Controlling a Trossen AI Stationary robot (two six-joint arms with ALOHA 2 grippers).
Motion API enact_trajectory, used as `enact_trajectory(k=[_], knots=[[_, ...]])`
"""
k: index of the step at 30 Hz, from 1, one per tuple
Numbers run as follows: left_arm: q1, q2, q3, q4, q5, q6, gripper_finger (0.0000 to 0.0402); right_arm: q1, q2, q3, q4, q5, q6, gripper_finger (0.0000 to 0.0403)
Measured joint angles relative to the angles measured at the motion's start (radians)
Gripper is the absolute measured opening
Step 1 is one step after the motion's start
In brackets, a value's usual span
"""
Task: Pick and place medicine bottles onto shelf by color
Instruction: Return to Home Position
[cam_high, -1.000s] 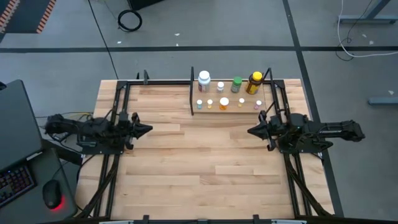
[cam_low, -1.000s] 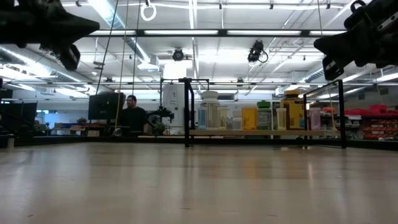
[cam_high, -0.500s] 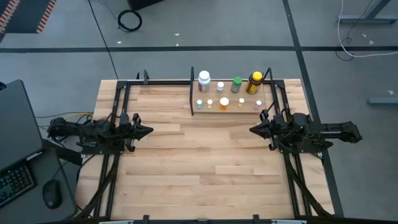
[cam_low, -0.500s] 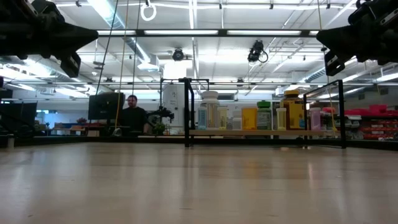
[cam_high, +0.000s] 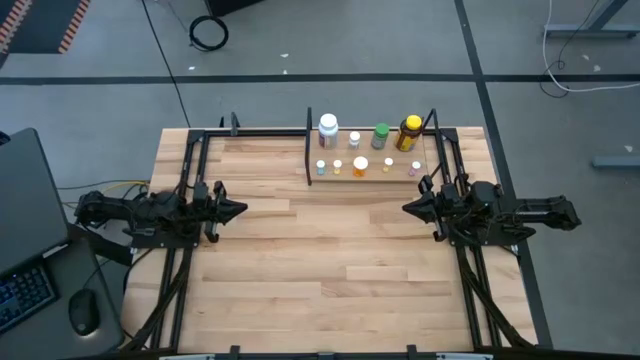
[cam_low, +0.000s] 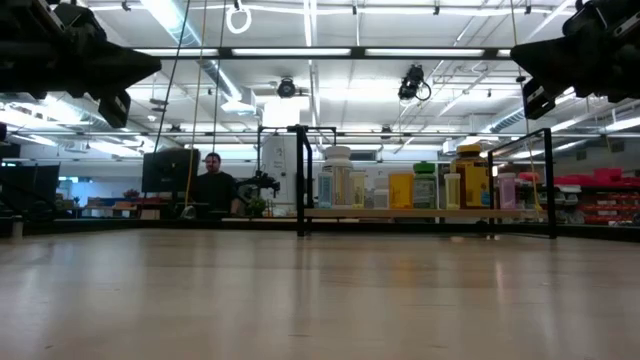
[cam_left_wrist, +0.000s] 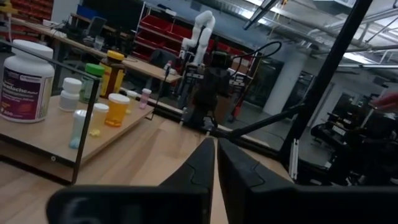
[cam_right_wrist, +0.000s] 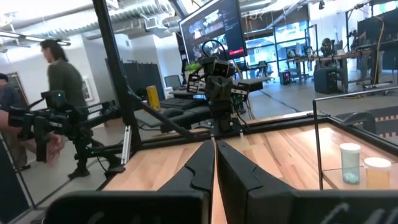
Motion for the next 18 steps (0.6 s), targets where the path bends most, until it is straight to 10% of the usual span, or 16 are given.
enact_trajectory(k=[18], knots=[[0.0, 0.0, -0.001, -0.058, 0.001, 0.375, 0.0025, 0.0, 0.0, 0.0, 0.0, 0.0, 0.0, 0.0023]])
